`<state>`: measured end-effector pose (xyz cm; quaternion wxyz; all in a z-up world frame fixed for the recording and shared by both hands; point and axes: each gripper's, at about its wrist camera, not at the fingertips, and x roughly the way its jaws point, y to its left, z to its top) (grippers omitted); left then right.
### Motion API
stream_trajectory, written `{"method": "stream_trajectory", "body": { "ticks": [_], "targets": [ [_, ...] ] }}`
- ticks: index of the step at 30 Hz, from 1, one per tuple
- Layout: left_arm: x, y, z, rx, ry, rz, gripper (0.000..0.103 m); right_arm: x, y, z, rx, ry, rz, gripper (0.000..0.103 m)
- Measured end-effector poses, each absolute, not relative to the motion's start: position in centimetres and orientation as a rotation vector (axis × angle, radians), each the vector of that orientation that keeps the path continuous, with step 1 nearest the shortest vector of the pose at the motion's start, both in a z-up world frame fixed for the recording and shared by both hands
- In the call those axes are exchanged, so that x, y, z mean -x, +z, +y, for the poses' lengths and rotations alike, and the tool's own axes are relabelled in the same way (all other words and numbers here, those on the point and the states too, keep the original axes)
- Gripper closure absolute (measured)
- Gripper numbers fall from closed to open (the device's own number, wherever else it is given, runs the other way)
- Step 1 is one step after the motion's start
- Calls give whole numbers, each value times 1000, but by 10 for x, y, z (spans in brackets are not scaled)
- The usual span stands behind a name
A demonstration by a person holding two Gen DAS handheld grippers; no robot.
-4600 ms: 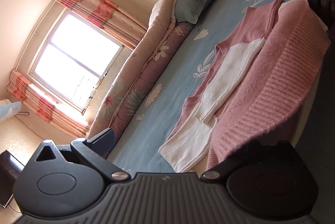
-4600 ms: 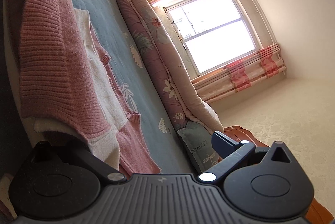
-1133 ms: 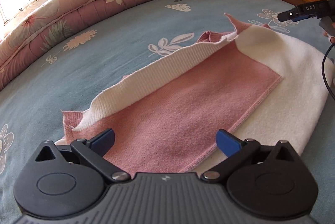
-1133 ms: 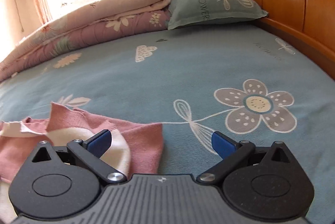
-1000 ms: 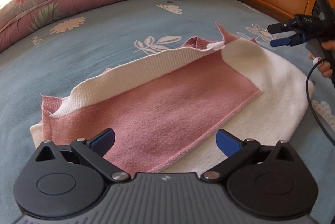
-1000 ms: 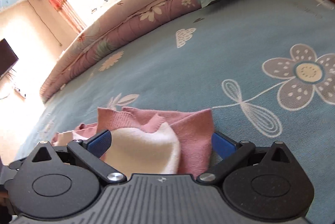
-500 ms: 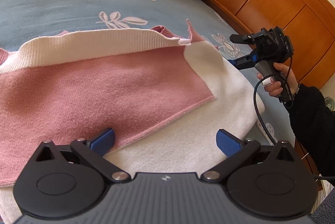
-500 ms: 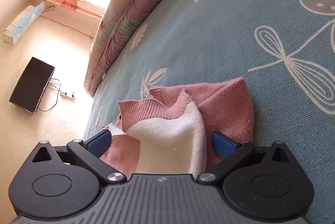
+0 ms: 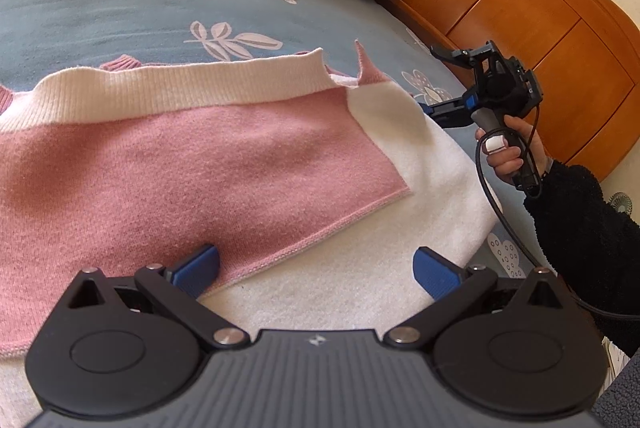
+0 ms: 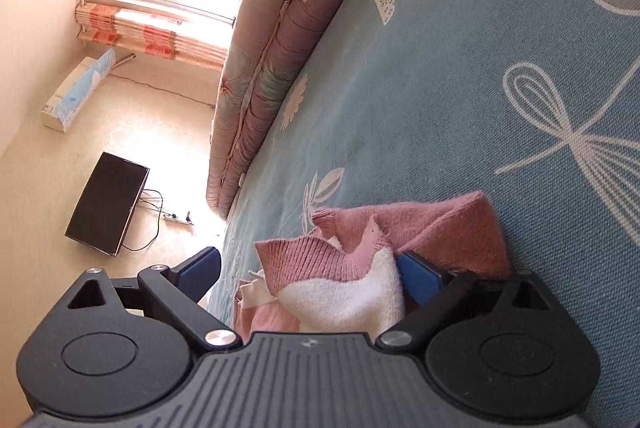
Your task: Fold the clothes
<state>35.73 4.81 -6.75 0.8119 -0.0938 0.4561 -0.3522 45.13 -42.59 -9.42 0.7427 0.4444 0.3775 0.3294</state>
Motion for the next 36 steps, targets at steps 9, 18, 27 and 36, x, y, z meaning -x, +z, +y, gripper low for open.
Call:
{"method": "stream_trajectory", "body": {
  "ticks": [9,18,27,36],
  "targets": [
    [-355,-69,48,185,-750,955,1,-454,-110,-430,-881,668,899,54],
    [-352,-69,47,178,-741,948,1,-427,-97,-438,-864,533,761,93],
    [-352,-58,48,208,-692,941,1,-402,-59,-443,-644,294,710,77],
    [-351,-59,78,219,-548,888,1,-374,-42,-335,-151,402,783,22]
  ]
}}
